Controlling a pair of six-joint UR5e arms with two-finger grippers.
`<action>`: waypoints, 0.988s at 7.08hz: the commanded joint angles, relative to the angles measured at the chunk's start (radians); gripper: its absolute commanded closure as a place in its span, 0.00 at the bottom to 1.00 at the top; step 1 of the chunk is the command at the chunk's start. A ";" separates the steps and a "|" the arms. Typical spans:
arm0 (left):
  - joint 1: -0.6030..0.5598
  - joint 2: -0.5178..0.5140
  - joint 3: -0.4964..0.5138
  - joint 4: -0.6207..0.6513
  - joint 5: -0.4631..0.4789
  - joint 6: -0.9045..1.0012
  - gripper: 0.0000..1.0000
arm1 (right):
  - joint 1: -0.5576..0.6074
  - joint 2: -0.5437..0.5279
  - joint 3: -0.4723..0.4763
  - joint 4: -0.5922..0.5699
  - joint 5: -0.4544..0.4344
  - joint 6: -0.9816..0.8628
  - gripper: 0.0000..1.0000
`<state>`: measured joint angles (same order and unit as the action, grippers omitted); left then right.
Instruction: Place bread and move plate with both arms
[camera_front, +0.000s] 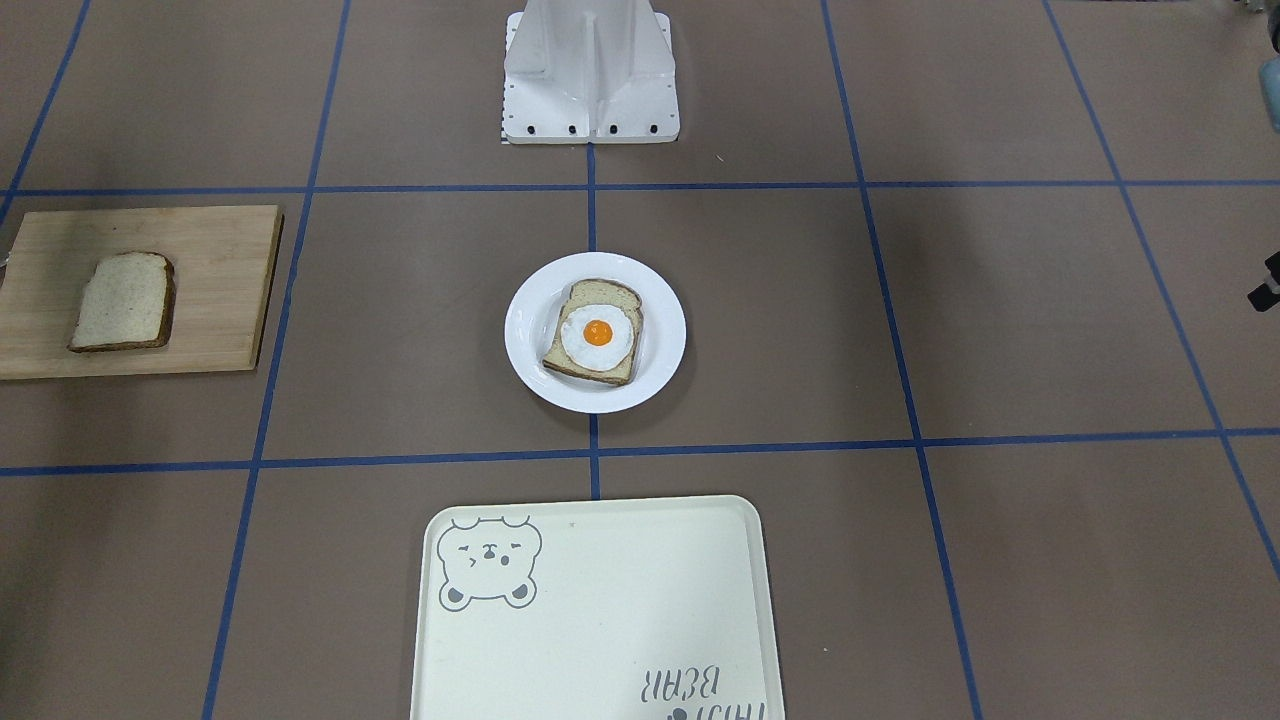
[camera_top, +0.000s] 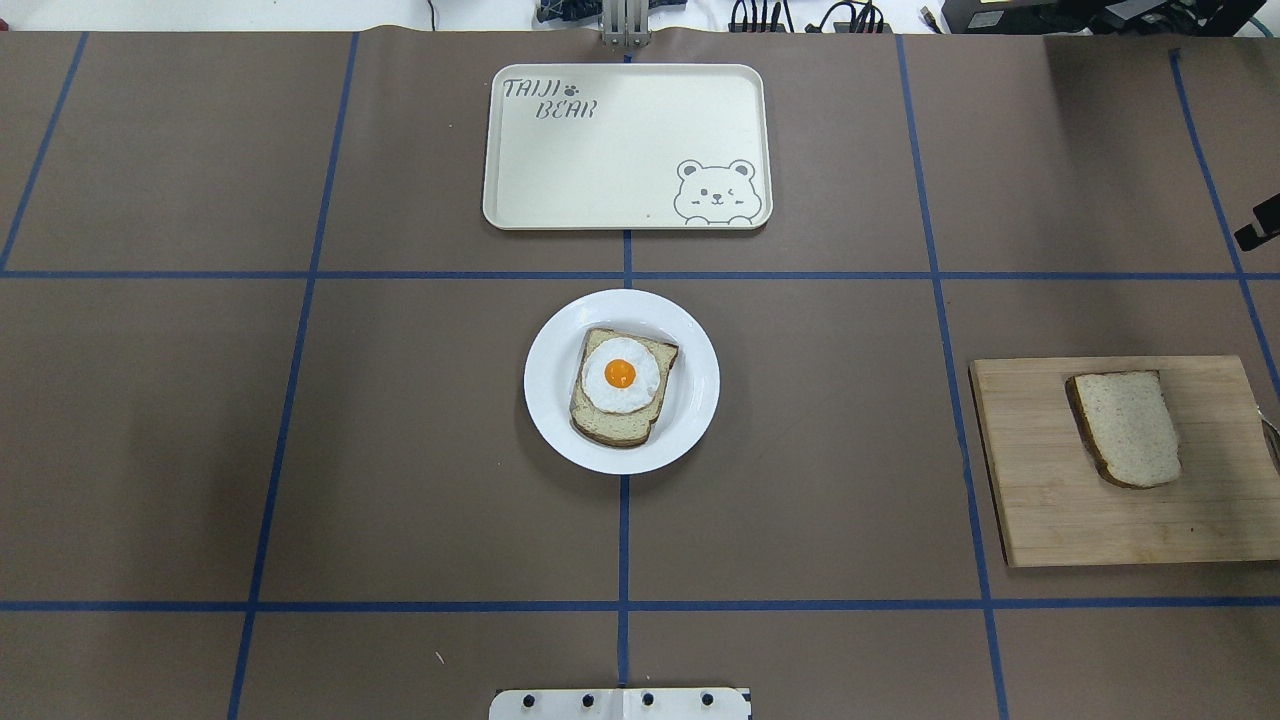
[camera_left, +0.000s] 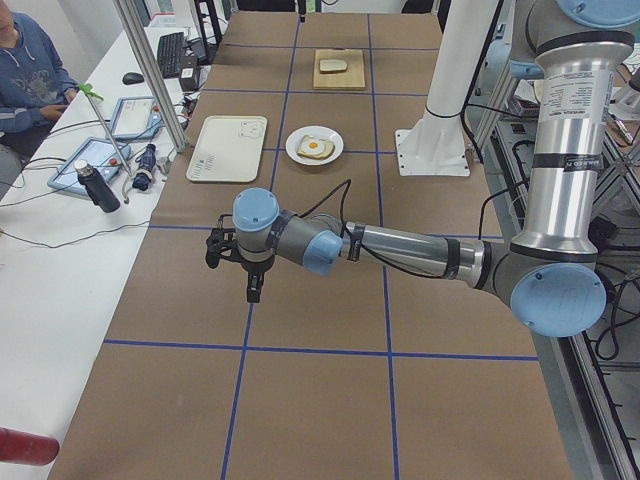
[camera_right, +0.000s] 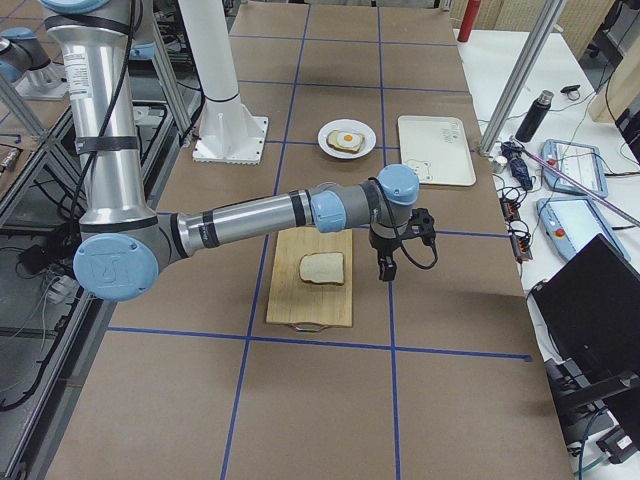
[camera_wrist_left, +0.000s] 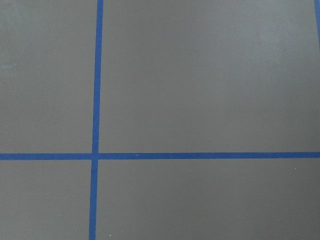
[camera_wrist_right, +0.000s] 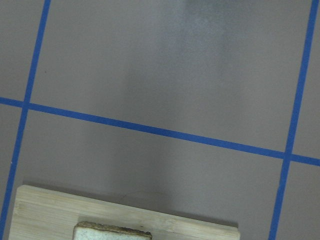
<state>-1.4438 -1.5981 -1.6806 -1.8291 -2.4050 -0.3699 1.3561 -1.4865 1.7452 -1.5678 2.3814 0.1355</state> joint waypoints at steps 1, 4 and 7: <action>0.006 0.013 -0.002 -0.018 0.000 -0.003 0.02 | -0.060 0.005 0.017 0.002 0.006 0.015 0.00; 0.006 0.017 -0.002 -0.016 0.000 -0.004 0.02 | -0.190 -0.026 0.022 0.276 -0.001 0.393 0.01; 0.008 0.015 0.001 -0.018 -0.002 -0.004 0.02 | -0.241 -0.168 -0.049 0.617 -0.010 0.538 0.04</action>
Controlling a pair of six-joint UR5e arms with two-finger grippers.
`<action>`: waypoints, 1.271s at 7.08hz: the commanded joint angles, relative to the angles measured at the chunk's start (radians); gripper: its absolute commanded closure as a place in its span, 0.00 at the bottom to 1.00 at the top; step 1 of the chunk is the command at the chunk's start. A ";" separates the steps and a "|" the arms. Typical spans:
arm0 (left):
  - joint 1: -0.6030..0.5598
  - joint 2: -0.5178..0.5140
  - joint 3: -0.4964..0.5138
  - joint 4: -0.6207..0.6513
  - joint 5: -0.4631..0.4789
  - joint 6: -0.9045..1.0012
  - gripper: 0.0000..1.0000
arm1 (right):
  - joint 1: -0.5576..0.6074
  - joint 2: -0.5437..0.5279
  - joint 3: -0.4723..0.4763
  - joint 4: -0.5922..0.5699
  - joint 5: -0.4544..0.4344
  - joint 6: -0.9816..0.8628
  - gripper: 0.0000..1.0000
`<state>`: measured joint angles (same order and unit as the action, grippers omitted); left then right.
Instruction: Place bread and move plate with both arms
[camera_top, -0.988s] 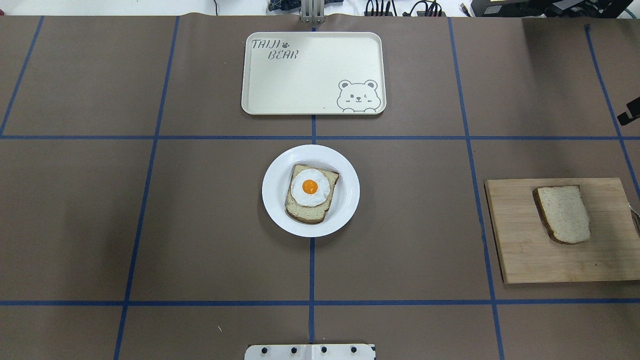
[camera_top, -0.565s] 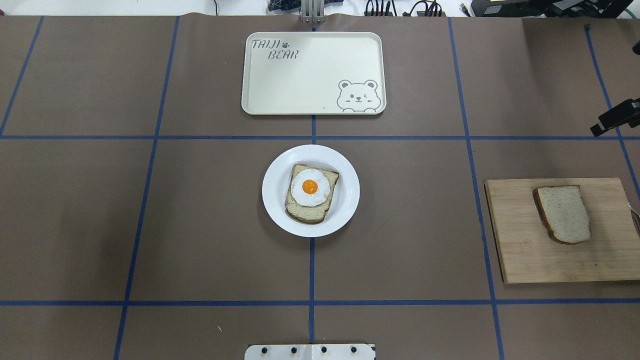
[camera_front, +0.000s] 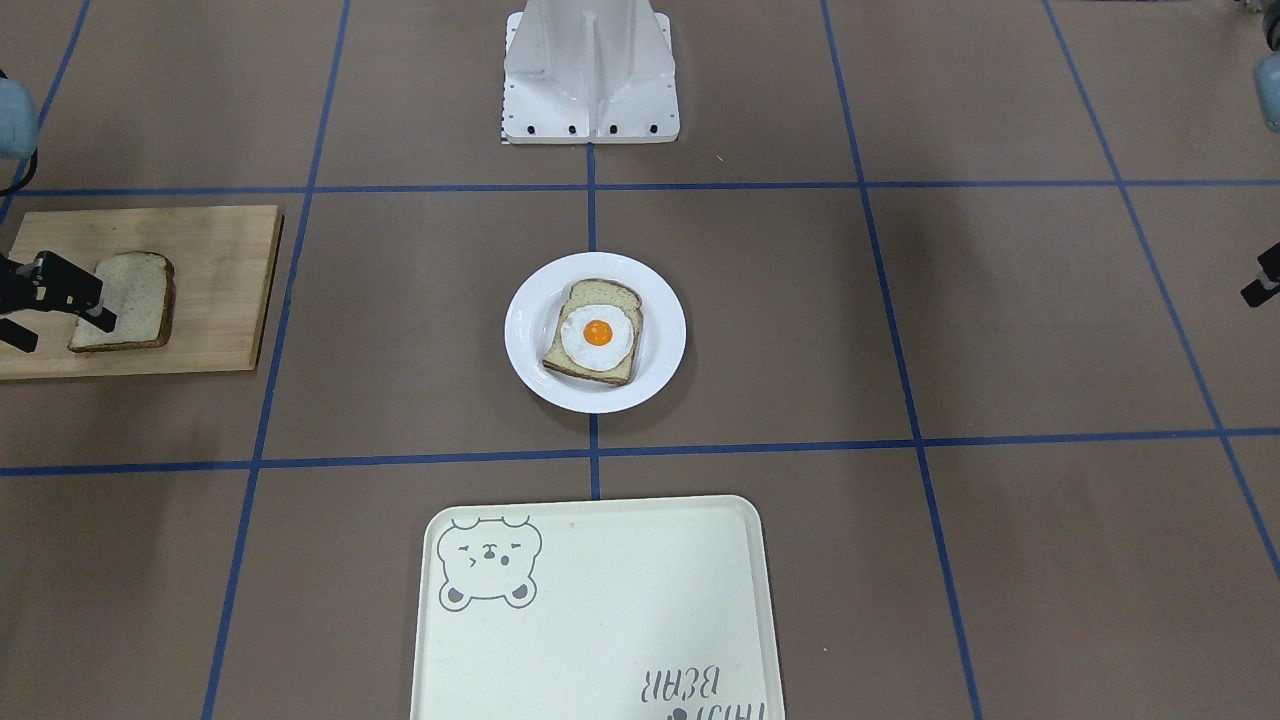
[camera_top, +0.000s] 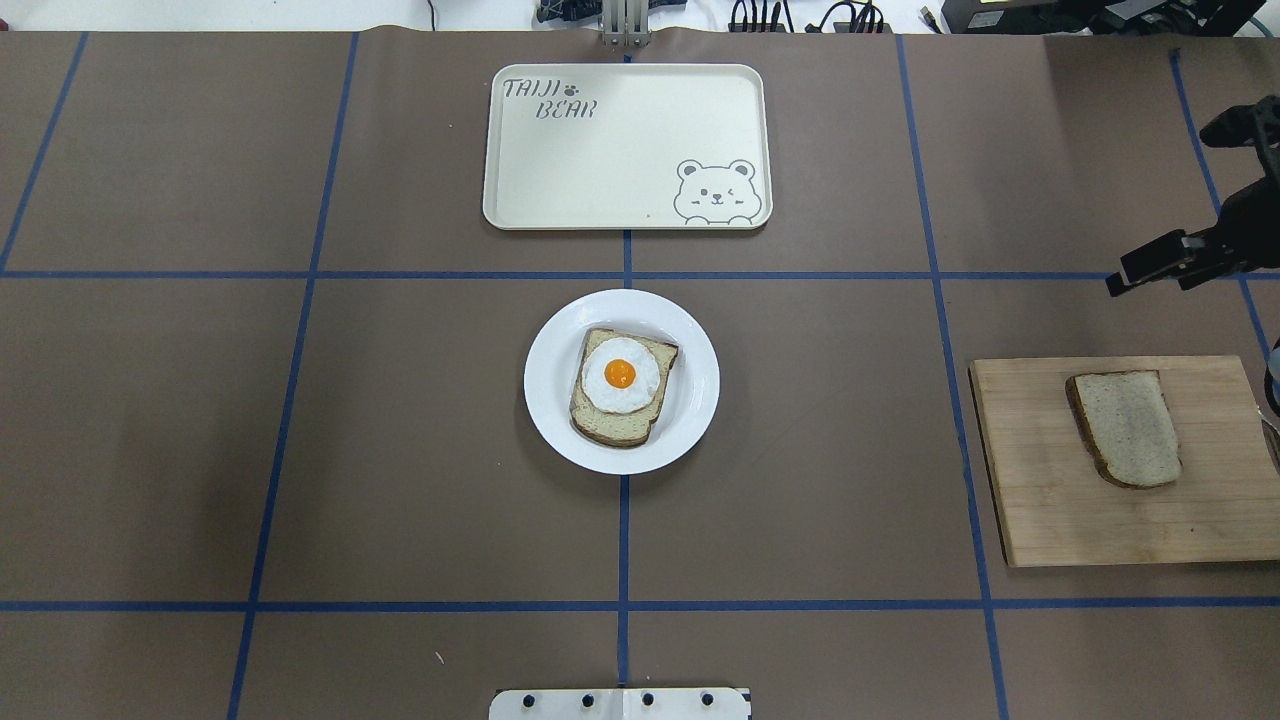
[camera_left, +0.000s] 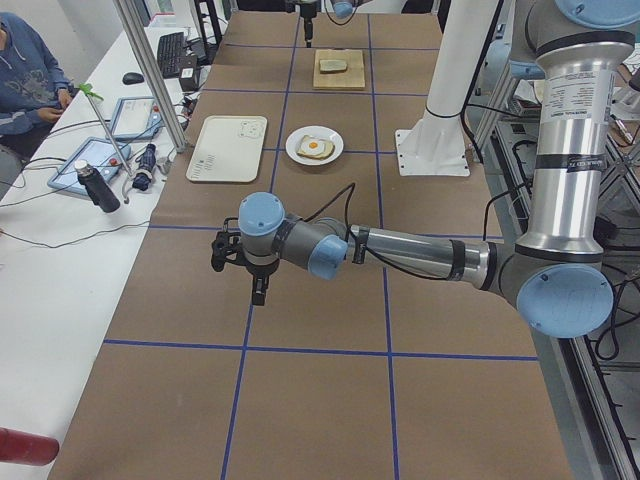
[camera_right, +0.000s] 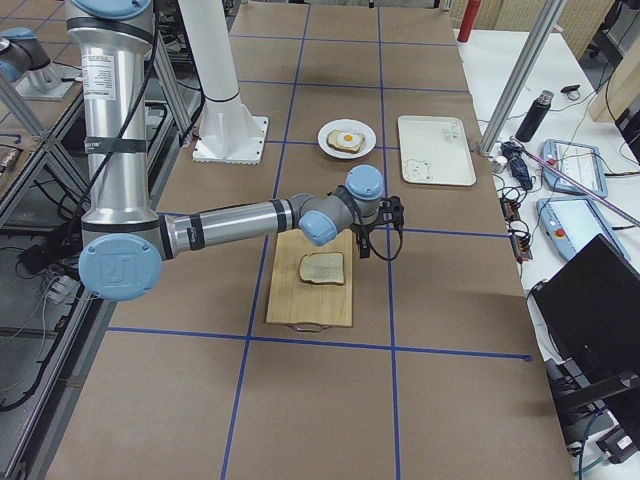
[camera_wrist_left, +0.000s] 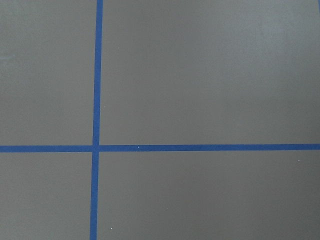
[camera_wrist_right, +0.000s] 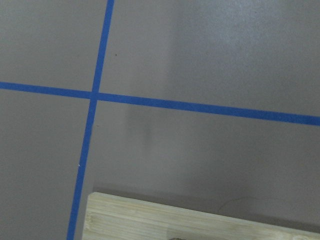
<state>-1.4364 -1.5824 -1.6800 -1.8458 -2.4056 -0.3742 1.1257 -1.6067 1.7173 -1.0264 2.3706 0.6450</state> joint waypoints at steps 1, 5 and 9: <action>0.001 -0.001 -0.004 -0.001 -0.001 -0.008 0.02 | -0.010 -0.065 -0.021 0.080 0.006 0.031 0.04; -0.001 -0.001 -0.014 -0.003 -0.001 -0.014 0.02 | -0.046 -0.065 -0.086 0.080 0.007 0.028 0.16; -0.001 0.001 -0.026 -0.001 0.000 -0.014 0.02 | -0.058 -0.067 -0.116 0.081 -0.001 0.016 0.24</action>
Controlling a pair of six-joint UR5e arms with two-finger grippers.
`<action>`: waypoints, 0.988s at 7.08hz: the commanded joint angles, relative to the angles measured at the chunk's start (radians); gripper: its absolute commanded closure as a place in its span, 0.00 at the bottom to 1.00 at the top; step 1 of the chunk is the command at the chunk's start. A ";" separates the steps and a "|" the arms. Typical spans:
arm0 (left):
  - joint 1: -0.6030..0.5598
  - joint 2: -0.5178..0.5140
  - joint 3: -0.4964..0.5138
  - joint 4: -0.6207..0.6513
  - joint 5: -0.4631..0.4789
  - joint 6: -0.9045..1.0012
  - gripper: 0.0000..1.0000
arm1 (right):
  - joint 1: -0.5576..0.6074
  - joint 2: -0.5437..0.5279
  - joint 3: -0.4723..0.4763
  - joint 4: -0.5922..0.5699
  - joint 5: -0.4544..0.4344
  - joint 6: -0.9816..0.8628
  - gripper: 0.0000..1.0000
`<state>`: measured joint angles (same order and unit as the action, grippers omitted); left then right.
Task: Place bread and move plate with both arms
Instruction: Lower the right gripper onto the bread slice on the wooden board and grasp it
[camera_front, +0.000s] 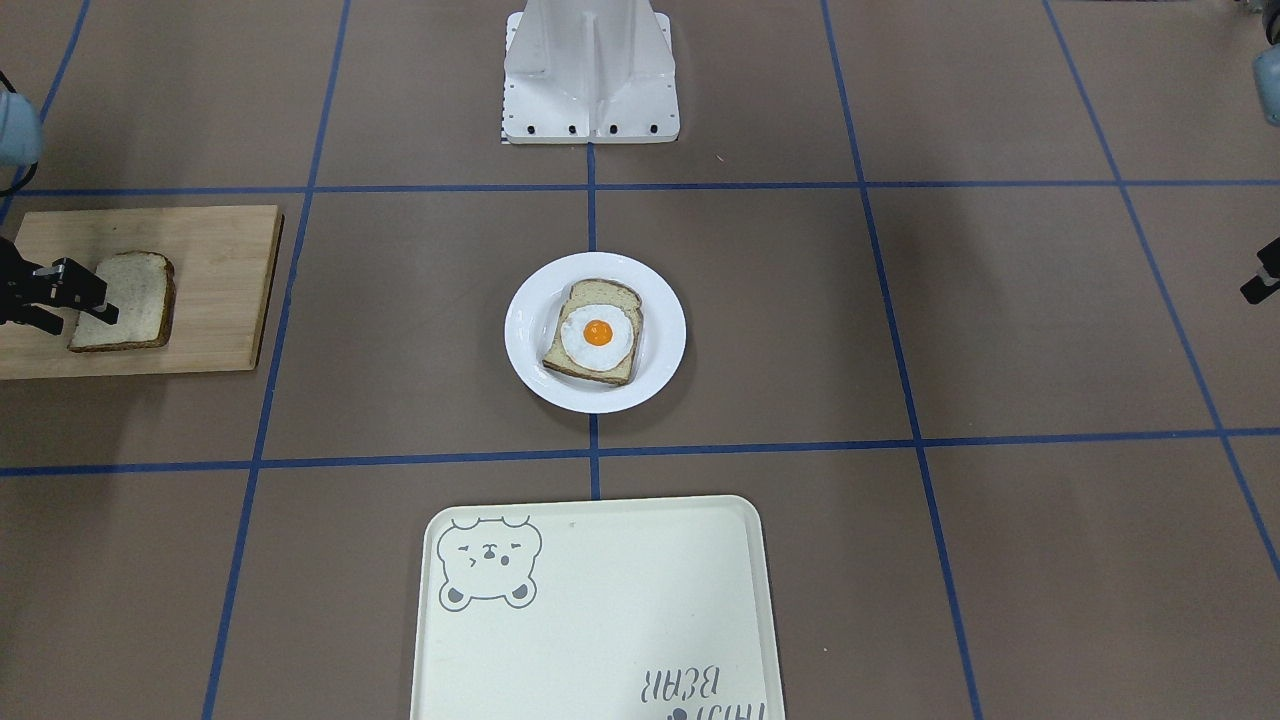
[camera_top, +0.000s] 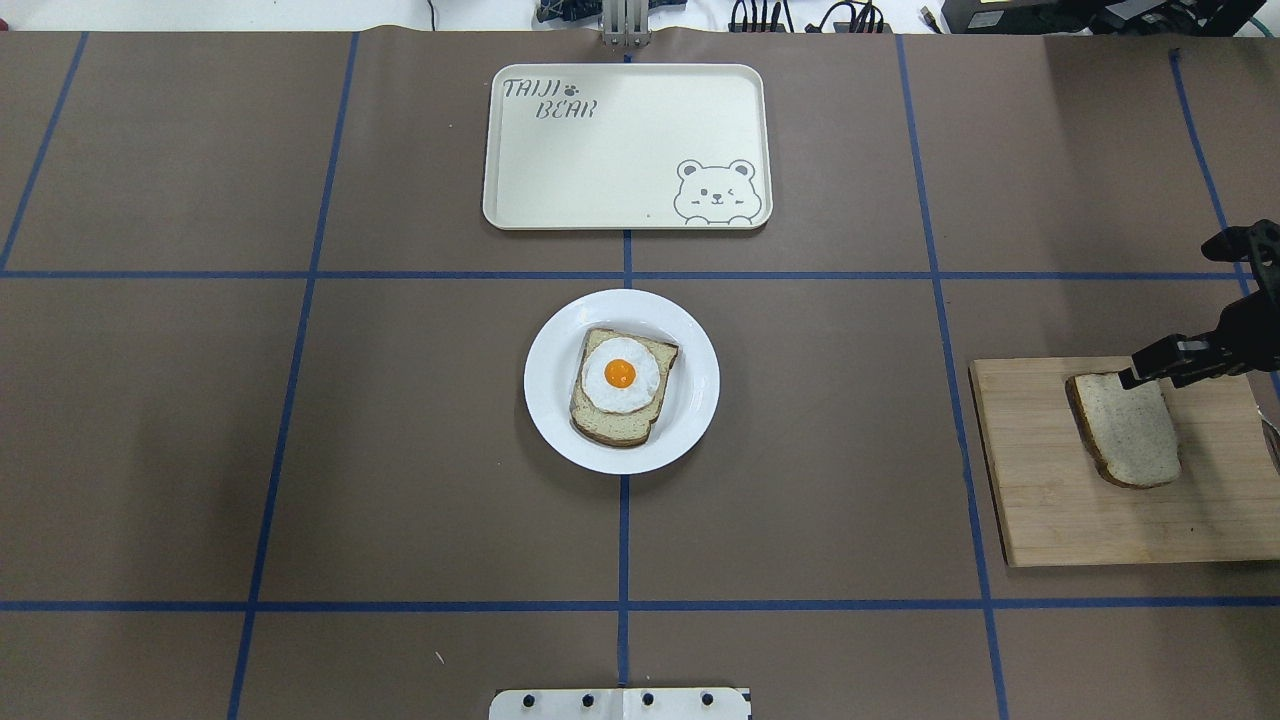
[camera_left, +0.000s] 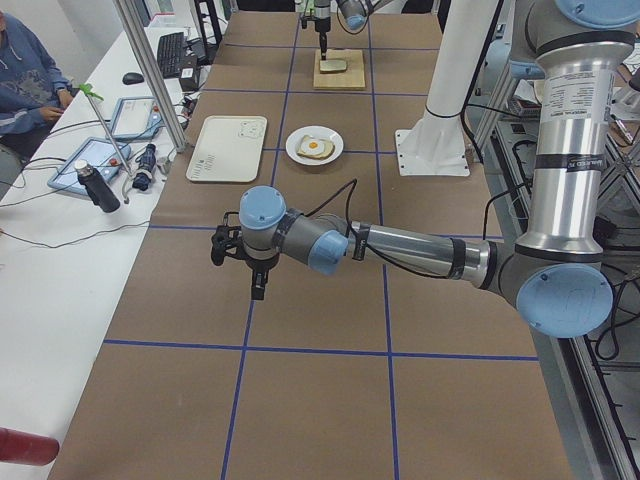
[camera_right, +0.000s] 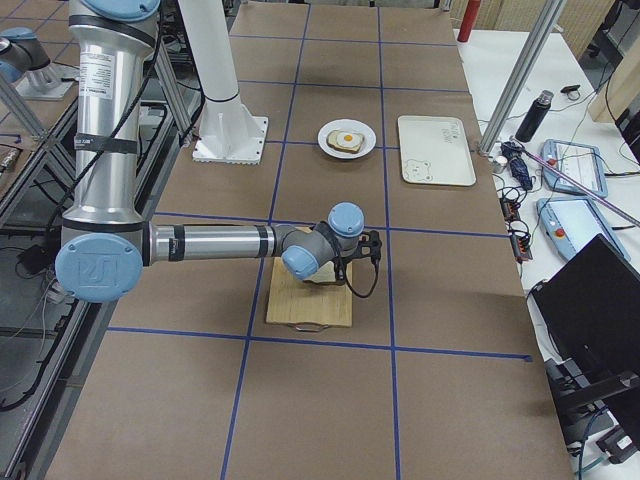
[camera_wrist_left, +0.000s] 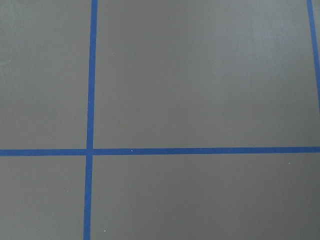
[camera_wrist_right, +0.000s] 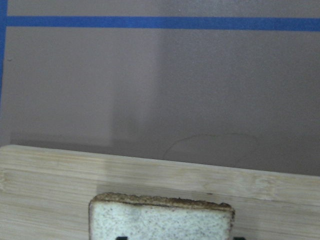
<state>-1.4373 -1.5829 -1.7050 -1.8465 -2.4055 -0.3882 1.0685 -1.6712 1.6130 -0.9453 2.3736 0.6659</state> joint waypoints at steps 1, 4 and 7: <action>-0.002 0.010 -0.011 0.000 0.000 0.000 0.02 | 0.002 -0.015 -0.015 0.000 -0.001 -0.023 0.29; -0.002 0.024 -0.025 0.000 0.002 0.000 0.02 | 0.001 -0.008 -0.042 0.000 0.001 -0.023 0.55; -0.002 0.024 -0.025 0.000 0.003 0.000 0.02 | 0.001 -0.007 -0.044 0.008 0.004 -0.020 0.55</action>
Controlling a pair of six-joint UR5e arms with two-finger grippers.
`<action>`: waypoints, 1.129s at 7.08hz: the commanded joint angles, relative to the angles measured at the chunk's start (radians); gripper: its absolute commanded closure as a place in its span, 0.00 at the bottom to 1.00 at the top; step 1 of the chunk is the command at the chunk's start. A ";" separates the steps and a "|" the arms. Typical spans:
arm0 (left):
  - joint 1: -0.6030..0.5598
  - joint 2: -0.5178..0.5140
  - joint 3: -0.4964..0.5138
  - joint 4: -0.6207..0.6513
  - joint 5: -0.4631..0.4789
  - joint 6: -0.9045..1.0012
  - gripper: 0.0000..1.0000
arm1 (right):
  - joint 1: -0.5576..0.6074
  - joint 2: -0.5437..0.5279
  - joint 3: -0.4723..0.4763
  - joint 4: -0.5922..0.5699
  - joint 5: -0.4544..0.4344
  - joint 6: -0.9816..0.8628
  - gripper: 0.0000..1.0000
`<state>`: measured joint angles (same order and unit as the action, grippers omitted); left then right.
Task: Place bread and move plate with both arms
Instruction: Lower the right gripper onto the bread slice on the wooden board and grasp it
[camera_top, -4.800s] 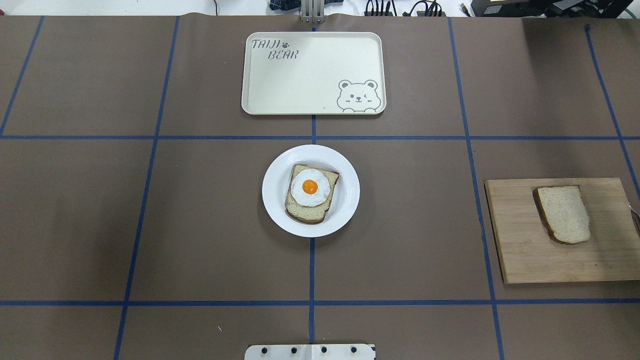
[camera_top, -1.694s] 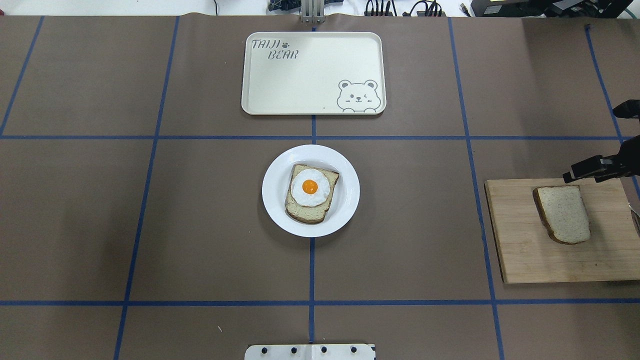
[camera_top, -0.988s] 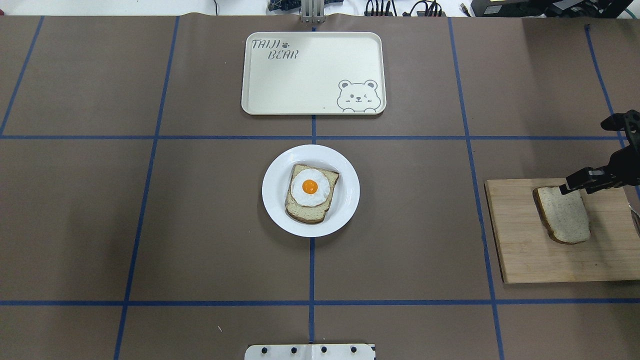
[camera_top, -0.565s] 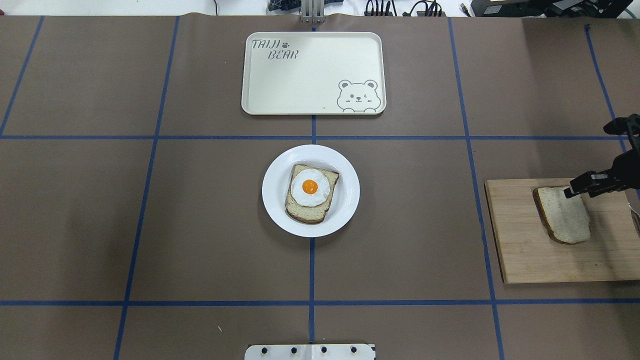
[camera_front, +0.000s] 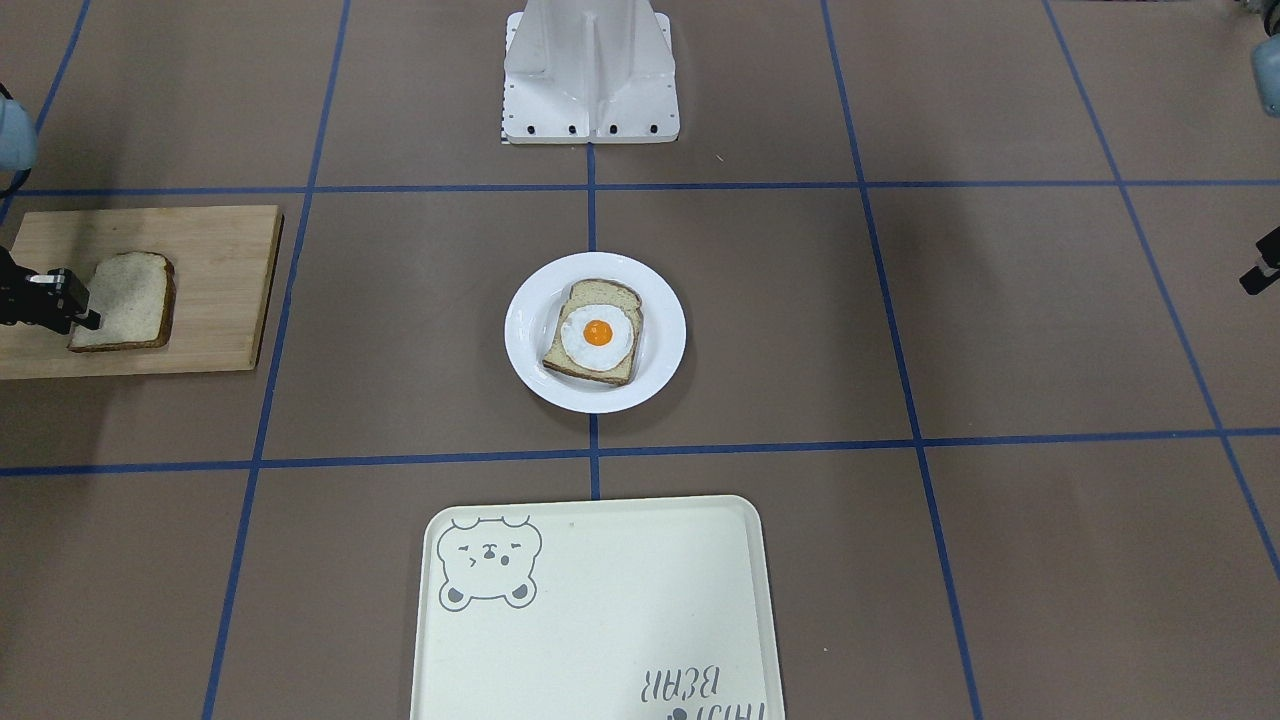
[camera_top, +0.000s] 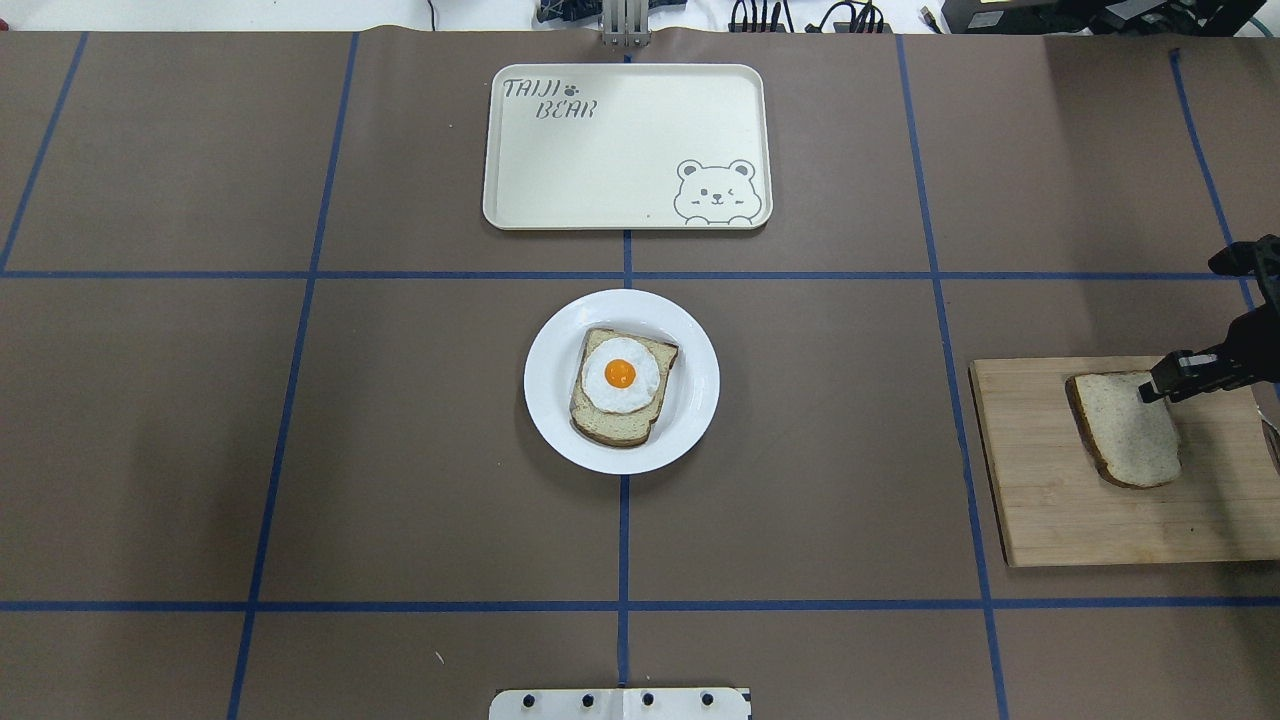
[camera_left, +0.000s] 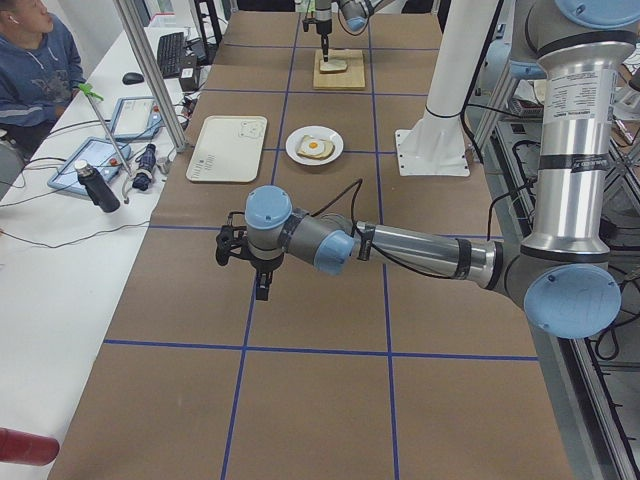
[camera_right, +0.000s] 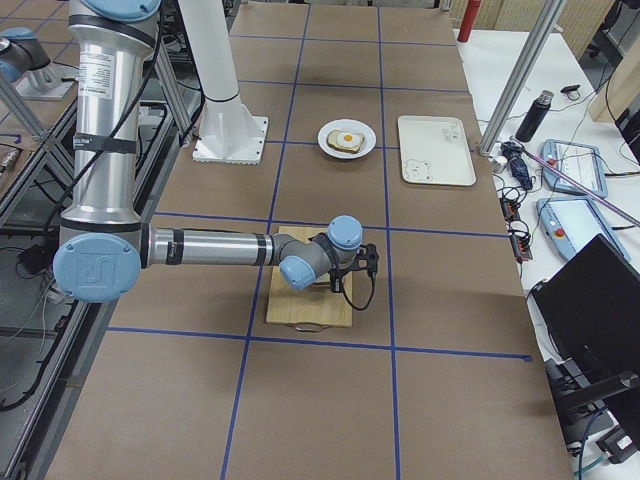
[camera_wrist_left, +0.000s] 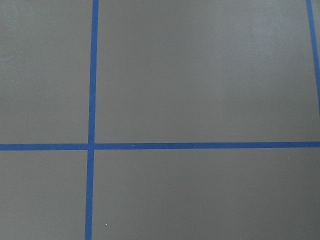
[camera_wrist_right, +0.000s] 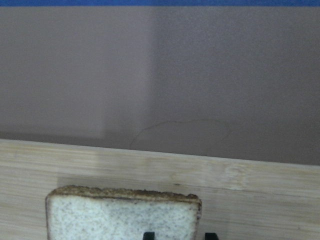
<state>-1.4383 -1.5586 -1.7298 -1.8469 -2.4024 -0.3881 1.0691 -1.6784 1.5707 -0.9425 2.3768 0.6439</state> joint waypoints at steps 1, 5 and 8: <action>-0.001 0.000 -0.002 0.000 0.000 0.002 0.02 | -0.001 0.003 -0.014 0.005 0.001 -0.001 0.55; -0.001 0.002 -0.001 0.000 0.002 0.003 0.02 | -0.001 0.009 -0.026 0.005 -0.001 0.002 0.91; -0.002 0.008 -0.001 -0.021 -0.001 0.002 0.02 | 0.000 0.011 -0.021 0.007 0.004 -0.004 1.00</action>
<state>-1.4394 -1.5529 -1.7305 -1.8623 -2.4017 -0.3861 1.0690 -1.6678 1.5478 -0.9362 2.3792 0.6420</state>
